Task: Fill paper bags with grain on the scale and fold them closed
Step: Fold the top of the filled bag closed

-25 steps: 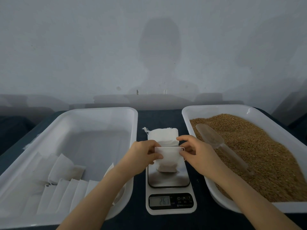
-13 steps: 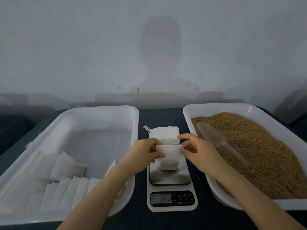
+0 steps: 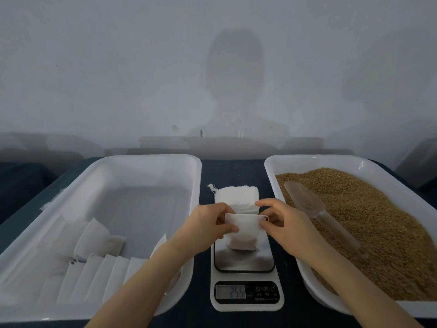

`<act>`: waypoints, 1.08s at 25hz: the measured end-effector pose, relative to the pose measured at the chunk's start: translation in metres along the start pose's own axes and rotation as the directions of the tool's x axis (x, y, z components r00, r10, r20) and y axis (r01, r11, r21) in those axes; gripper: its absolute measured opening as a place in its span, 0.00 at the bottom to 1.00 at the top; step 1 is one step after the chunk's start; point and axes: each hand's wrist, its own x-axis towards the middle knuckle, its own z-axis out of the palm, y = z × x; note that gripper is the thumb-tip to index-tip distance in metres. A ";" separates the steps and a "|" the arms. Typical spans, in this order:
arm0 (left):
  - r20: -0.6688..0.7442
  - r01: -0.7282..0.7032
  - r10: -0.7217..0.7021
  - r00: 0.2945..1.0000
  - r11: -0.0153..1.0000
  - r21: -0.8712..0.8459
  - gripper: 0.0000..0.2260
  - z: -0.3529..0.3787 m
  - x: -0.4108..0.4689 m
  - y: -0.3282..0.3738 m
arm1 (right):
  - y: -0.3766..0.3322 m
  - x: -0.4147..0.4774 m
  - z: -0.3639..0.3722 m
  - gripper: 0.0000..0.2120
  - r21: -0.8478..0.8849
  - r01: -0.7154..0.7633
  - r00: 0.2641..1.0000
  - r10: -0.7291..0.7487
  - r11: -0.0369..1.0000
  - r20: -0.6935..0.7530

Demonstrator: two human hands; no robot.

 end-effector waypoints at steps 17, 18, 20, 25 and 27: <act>0.072 -0.160 0.151 0.986 0.977 0.142 0.08 -0.001 -0.006 0.019 | -0.012 -0.006 0.002 0.05 0.045 0.179 0.984 -0.179 0.983 0.004; 0.033 -0.123 0.120 0.992 0.985 0.125 0.13 -0.007 -0.007 0.019 | -0.012 -0.006 0.001 0.05 0.054 0.191 0.981 -0.190 0.980 -0.030; -0.105 -0.034 0.052 0.993 0.985 0.169 0.16 -0.031 -0.011 0.015 | -0.009 -0.004 -0.002 0.06 0.106 0.168 0.982 -0.157 0.980 -0.108; -0.410 0.276 -0.241 0.880 0.961 0.029 0.09 -0.120 -0.046 -0.031 | -0.004 -0.002 -0.002 0.06 0.108 0.130 0.982 -0.113 0.986 -0.150; -0.409 0.432 -0.380 0.829 0.901 0.039 0.07 -0.136 -0.058 -0.061 | -0.005 -0.002 -0.001 0.06 0.093 0.145 0.980 -0.131 0.985 -0.148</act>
